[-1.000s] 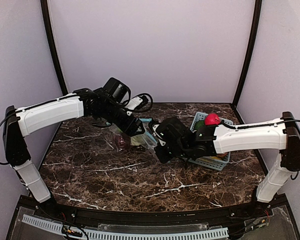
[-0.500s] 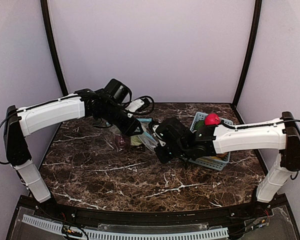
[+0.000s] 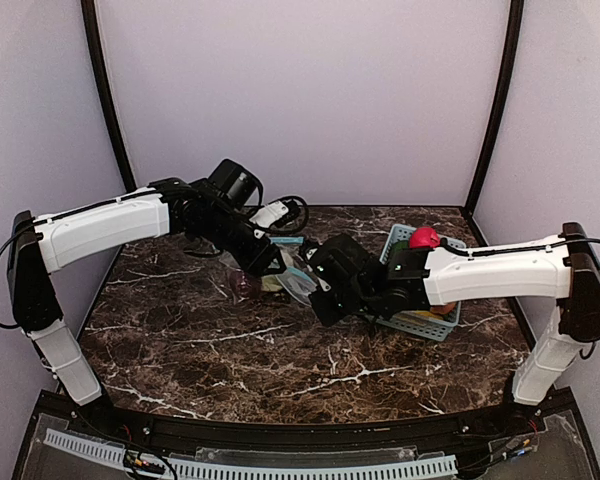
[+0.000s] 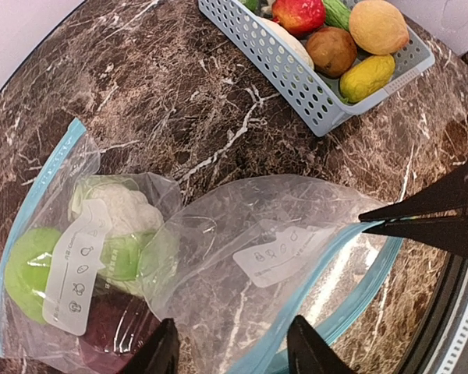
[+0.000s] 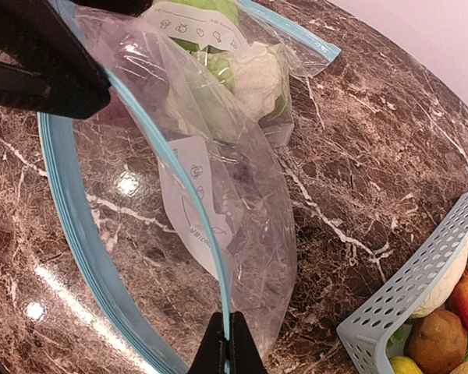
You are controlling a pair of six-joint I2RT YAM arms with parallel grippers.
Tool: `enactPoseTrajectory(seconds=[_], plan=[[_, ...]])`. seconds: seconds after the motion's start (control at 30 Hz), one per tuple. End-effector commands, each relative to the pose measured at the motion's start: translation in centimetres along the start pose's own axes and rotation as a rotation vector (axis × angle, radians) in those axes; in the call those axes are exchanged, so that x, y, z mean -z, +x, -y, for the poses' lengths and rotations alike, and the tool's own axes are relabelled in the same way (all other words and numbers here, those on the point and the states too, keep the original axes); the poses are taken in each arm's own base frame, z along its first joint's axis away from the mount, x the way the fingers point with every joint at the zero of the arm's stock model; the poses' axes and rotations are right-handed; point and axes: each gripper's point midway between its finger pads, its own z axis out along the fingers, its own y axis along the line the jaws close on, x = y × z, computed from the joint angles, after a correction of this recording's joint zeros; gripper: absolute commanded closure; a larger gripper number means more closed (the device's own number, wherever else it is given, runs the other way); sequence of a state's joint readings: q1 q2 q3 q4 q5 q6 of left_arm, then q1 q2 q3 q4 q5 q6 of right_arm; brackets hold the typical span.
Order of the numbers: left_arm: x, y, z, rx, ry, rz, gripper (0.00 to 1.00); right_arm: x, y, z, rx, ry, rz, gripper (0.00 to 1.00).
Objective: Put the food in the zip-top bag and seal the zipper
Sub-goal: Pass from the right arm to the left
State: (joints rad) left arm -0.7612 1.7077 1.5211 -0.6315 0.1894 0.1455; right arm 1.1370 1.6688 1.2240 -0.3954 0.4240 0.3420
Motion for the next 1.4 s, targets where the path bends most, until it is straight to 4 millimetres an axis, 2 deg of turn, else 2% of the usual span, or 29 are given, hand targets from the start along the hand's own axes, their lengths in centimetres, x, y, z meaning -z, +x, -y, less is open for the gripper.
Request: enactPoseTrajectory(seconds=[0.0, 0.07, 0.2, 0.5, 0.67, 0.83, 0.93, 1.1, 1.17, 1.27, 1.37], plan=[[0.9, 1.3, 0.3, -0.011, 0.002, -0.027, 0.49, 0.0, -0.9, 0.1, -0.026, 0.012, 0.012, 1.0], [0.9, 1.5, 0.2, -0.012, -0.003, -0.032, 0.48, 0.0, -0.9, 0.1, -0.027, 0.011, 0.012, 1.0], [0.8, 1.6, 0.1, -0.018, -0.01, -0.034, 0.4, -0.1, -0.9, 0.0, -0.029, 0.006, 0.008, 1.0], [0.9, 1.7, 0.1, -0.042, -0.012, -0.035, 0.4, -0.1, -1.0, 0.0, -0.054, -0.023, 0.003, 1.0], [1.0, 2.1, 0.8, -0.084, 0.024, -0.043, 0.4, -0.1, -1.1, 0.2, -0.083, -0.048, -0.003, 1.0], [1.0, 2.8, 0.3, -0.109, -0.013, -0.07, 0.47, 0.2, -1.5, 0.1, -0.102, -0.083, 0.007, 1.0], [1.0, 3.2, 0.1, -0.12, -0.025, -0.085, 0.48, 0.3, -1.6, 0.1, -0.113, -0.104, 0.012, 1.0], [0.9, 3.6, 0.0, -0.129, -0.037, -0.098, 0.36, 0.9, -2.0, -0.3, -0.143, -0.171, 0.036, 1.0], [0.9, 3.6, 0.1, -0.133, -0.034, -0.098, 0.34, 1.1, -2.2, -0.2, -0.156, -0.188, 0.042, 1.0], [0.9, 3.5, 0.1, -0.139, -0.039, -0.094, 0.33, 1.3, -2.3, -0.2, -0.164, -0.201, 0.048, 1.0], [1.1, 3.1, 0.1, -0.14, -0.046, -0.078, 0.41, 1.3, -2.2, -0.1, -0.163, -0.204, 0.045, 1.0]])
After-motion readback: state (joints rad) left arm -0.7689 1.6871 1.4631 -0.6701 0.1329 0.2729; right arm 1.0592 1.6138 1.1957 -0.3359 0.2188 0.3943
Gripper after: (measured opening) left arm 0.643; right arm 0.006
